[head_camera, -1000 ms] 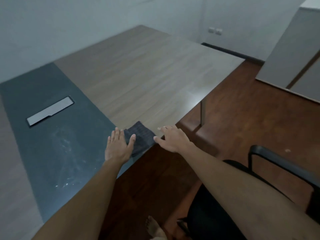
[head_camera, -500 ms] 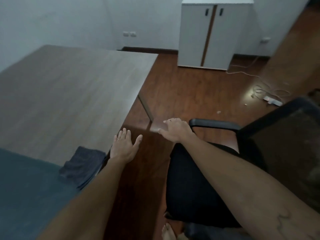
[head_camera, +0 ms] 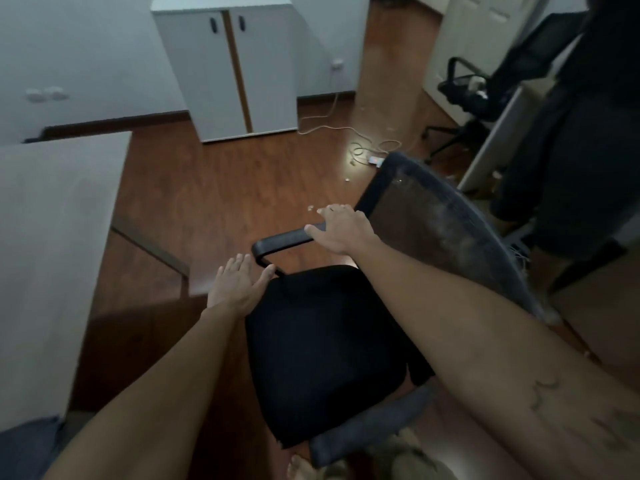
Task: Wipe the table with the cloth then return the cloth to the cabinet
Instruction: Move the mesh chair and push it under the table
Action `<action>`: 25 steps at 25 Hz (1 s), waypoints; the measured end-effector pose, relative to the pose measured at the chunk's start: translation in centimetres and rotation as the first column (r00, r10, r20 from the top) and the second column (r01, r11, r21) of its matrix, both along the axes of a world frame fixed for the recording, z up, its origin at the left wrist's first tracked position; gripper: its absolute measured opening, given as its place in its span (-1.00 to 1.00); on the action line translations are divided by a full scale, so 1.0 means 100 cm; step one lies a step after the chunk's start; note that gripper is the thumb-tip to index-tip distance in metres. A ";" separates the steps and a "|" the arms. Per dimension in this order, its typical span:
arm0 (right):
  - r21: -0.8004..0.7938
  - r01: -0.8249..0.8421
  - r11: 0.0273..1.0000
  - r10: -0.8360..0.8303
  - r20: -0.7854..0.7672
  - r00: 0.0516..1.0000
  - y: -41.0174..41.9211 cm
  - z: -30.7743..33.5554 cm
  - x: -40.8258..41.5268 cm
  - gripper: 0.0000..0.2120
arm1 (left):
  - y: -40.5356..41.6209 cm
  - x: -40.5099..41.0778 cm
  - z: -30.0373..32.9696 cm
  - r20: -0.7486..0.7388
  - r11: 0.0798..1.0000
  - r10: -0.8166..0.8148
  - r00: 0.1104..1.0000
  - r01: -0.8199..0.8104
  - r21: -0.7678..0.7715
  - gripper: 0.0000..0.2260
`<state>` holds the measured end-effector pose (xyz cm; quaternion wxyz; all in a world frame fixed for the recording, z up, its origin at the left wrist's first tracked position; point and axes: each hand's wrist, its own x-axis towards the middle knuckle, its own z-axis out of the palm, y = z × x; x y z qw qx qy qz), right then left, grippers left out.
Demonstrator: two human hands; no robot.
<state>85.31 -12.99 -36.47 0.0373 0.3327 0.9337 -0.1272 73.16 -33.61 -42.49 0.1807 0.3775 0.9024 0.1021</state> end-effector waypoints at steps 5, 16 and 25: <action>0.059 0.082 0.995 -0.080 -0.034 0.996 0.054 0.015 0.050 -0.38 | 0.048 0.053 -0.008 0.045 0.997 -0.082 0.996 0.082 0.006 -0.25; 0.204 0.120 0.972 -0.089 -0.157 0.984 0.176 0.016 0.131 -0.30 | 0.091 0.208 -0.077 0.335 0.983 0.036 0.941 0.027 -0.182 -0.17; -0.137 0.029 0.990 -0.068 -0.289 0.955 0.223 -0.009 0.161 -0.14 | 0.064 0.314 -0.165 0.463 0.910 -0.031 0.886 0.217 -0.354 0.15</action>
